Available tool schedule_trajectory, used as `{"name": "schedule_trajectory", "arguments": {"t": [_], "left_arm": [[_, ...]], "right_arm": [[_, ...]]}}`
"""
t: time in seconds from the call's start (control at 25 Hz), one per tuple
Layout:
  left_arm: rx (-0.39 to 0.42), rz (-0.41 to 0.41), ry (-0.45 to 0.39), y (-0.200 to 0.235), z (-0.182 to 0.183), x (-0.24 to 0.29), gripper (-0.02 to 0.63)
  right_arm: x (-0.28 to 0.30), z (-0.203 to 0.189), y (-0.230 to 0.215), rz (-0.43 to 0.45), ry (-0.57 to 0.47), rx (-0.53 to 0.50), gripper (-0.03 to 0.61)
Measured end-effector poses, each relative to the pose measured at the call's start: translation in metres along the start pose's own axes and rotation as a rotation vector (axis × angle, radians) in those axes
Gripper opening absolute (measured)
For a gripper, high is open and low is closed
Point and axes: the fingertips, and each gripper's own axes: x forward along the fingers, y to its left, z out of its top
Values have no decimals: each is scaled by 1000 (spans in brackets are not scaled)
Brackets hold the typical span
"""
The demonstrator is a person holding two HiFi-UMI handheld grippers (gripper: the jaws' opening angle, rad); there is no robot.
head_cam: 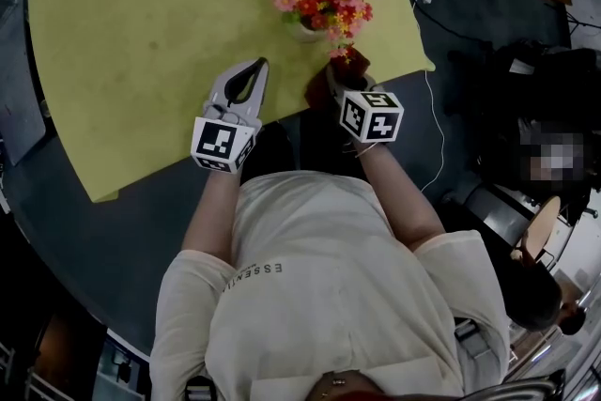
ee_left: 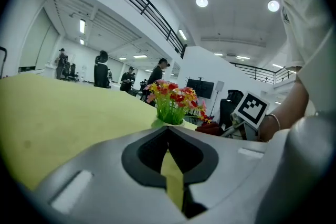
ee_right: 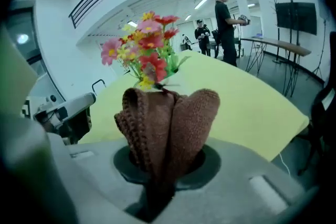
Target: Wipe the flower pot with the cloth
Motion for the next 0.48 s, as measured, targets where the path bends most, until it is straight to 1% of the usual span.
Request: {"name": "schedule_trajectory", "arguments": {"t": [0.04, 0.08, 0.12, 0.24, 0.32, 0.4, 0.44, 0.48], "left_arm": [[11, -26, 15, -3, -3, 6, 22], [20, -43, 37, -5, -6, 13, 72], [28, -49, 62, -4, -9, 20, 138], [94, -36, 97, 1, -13, 43, 270], [139, -47, 111, 0, -18, 60, 376], [174, -72, 139, -3, -24, 78, 523], [194, -85, 155, -4, -26, 86, 580], [213, -99, 169, -4, -27, 93, 592]], "right_arm": [[-6, 2, -8, -16, -8, -16, 46], [-10, 6, -16, -29, -13, -38, 46], [-14, 11, -23, -41, -19, -66, 46], [-17, 34, -47, -90, -45, -135, 46], [-15, 50, -65, -115, -65, -120, 46], [-14, 63, -83, -129, -77, -104, 46], [-13, 69, -90, -133, -80, -119, 46], [-12, 76, -96, -136, -81, -151, 46]]}}
